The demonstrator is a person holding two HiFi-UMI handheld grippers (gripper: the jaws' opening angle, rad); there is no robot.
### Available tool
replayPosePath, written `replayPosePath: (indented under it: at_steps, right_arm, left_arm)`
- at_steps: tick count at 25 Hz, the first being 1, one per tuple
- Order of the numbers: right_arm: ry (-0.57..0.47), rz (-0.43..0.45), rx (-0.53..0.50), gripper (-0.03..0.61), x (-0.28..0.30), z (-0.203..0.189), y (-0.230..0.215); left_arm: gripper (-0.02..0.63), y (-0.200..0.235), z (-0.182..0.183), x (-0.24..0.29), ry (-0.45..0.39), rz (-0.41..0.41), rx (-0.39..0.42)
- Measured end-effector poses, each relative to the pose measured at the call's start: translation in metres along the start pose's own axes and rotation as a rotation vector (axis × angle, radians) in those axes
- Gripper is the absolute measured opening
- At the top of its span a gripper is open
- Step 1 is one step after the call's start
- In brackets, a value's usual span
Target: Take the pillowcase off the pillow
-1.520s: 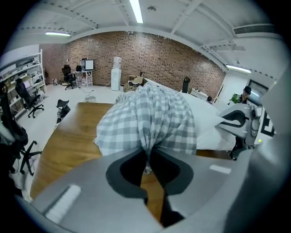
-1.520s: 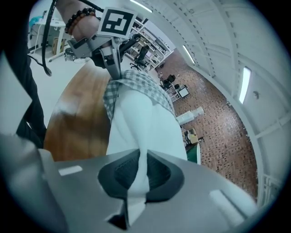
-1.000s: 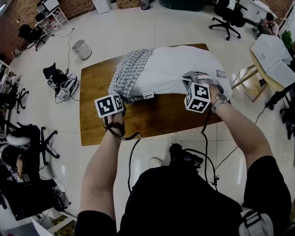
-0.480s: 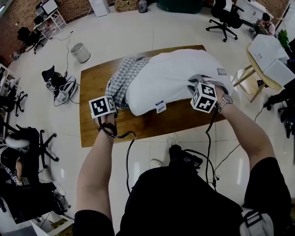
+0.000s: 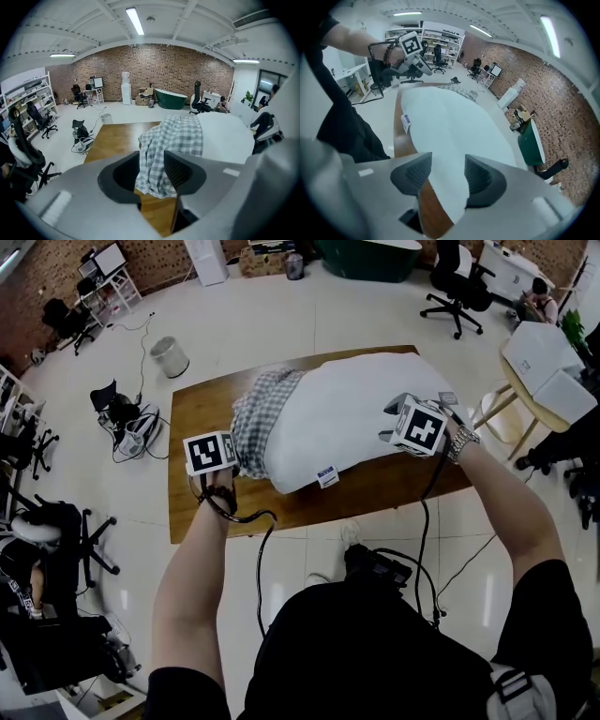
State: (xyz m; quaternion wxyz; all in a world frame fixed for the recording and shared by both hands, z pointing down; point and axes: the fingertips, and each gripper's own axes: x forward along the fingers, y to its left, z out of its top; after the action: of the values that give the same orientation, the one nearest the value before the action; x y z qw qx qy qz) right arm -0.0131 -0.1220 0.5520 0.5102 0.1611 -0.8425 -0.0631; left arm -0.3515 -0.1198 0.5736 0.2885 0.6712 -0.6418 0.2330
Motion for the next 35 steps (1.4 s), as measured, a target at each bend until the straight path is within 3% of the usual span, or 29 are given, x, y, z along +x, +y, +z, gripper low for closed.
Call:
replayPosePath:
  at_steps: [7, 12, 17, 23, 35]
  right_arm:
    - [-0.066, -0.055, 0.014, 0.218, -0.017, 0.038, -0.012]
    - [-0.077, -0.024, 0.009, 0.219, -0.015, 0.062, -0.023]
    - [-0.115, -0.016, -0.013, 0.222, 0.004, 0.082, -0.064]
    - [-0.101, 0.082, 0.004, 0.256, 0.043, 0.085, -0.099]
    - [-0.076, 0.280, 0.065, 0.354, 0.115, 0.094, -0.159]
  left_arm:
    - [0.202, -0.021, 0.025, -0.016, -0.025, -0.065, 0.074]
    - [0.222, -0.053, 0.057, -0.011, -0.035, -0.145, 0.159]
    - [0.247, -0.086, 0.085, 0.010, -0.017, -0.250, 0.215]
    - [0.310, -0.103, 0.110, 0.050, 0.042, -0.321, 0.252]
    - [0.351, -0.125, 0.130, 0.149, 0.212, -0.414, 0.299]
